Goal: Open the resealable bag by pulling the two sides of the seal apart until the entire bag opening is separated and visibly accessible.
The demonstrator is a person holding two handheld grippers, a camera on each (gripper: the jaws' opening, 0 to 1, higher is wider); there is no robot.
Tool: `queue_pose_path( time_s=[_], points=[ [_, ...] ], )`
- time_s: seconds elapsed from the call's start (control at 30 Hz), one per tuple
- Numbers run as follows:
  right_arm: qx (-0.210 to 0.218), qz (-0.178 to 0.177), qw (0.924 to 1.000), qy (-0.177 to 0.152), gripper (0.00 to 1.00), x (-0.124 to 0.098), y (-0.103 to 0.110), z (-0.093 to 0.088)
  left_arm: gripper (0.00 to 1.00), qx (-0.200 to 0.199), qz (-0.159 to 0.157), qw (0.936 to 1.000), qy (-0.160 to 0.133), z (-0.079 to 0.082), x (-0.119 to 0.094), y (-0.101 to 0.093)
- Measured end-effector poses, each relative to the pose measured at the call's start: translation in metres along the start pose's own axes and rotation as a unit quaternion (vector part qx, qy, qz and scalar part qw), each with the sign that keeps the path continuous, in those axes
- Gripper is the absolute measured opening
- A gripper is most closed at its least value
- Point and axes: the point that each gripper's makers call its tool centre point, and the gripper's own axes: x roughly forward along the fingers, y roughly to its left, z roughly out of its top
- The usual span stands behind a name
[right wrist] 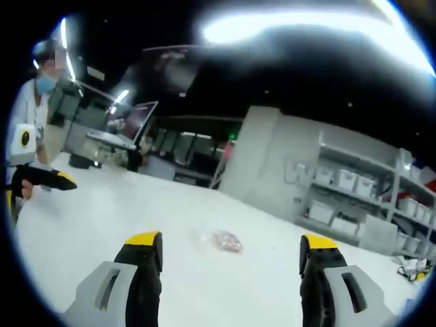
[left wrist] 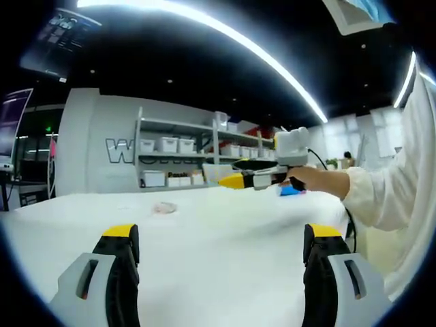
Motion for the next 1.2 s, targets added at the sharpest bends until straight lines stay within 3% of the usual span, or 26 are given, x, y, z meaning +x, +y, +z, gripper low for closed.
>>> queue_pose_path(
  time_s=[0.77,1.2],
  points=[
    [0.03,-0.006,0.9993,-0.023,0.78,-0.042,0.012,0.0,0.99,0.0,0.005,1.0,-0.001,0.0,0.001,0.003],
    [0.062,-0.009,0.9978,-0.02,0.77,-0.073,0.022,-0.009,0.99,0.004,0.009,0.9999,-0.002,0.001,0.003,0.004]
  ],
)
